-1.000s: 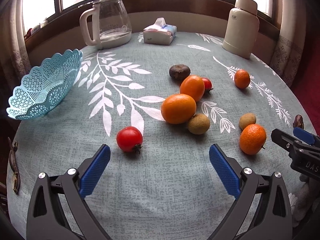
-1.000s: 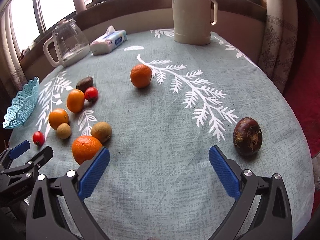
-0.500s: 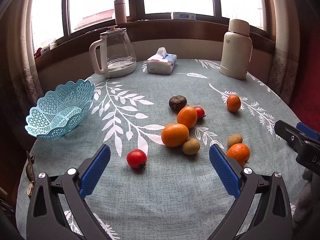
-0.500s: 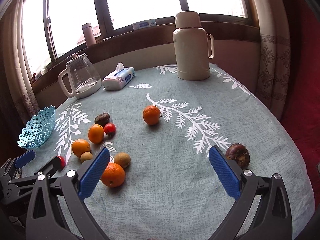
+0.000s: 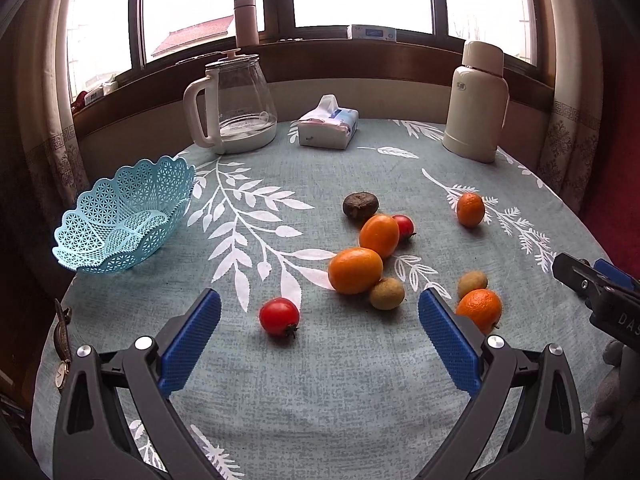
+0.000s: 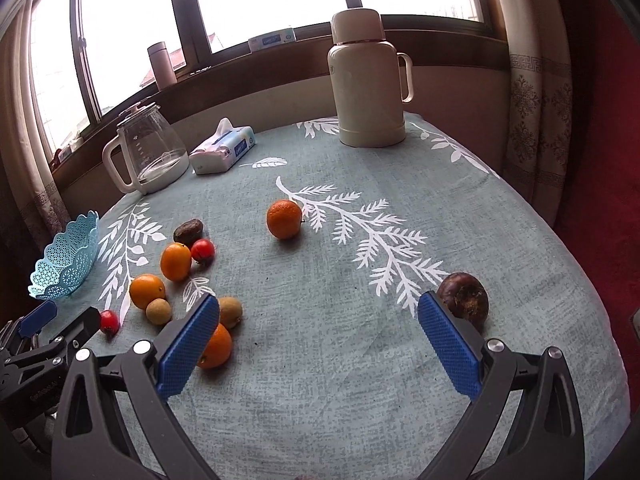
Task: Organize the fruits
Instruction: 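Move both tools toward the fruits, left toward the red tomato, right toward the mangosteen, then close the left tool on the red tomato while the right tool grasps the dark mangosteen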
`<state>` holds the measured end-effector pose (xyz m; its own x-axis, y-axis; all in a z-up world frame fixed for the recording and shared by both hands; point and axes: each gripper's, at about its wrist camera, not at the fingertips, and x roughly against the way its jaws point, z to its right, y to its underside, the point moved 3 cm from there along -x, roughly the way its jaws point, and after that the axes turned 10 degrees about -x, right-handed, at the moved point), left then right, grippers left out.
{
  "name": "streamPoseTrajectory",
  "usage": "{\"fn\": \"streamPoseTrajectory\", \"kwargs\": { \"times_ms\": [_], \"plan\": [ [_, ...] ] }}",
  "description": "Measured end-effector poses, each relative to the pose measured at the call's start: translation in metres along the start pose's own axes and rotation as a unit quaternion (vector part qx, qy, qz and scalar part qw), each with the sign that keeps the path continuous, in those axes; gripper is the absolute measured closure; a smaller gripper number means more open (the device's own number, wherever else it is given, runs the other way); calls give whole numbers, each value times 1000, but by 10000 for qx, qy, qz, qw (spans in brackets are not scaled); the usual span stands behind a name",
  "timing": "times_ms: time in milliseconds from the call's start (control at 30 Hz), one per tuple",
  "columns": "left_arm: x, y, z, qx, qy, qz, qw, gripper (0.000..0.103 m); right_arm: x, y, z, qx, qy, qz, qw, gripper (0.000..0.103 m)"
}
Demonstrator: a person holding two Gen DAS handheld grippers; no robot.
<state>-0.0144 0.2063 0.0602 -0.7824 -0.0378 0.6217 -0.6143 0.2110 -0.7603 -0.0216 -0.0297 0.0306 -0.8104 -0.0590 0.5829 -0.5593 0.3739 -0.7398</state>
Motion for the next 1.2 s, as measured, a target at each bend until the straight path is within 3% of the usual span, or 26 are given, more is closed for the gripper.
{"fn": "streamPoseTrajectory", "kwargs": {
  "times_ms": [400, 1000, 1200],
  "plan": [
    [-13, 16, -29, 452, 120, -314, 9984, 3, -5, -3, 23, -143, 264, -99, 9995, 5],
    [-32, 11, -30, 496, 251, -466, 9974, 3, -6, -8, 39, -205, 453, -64, 9987, 5],
    [-42, 11, -29, 562, 518, -583, 9954, 23, -6, -13, 51, -296, 618, -43, 9976, 5]
  ]
}}
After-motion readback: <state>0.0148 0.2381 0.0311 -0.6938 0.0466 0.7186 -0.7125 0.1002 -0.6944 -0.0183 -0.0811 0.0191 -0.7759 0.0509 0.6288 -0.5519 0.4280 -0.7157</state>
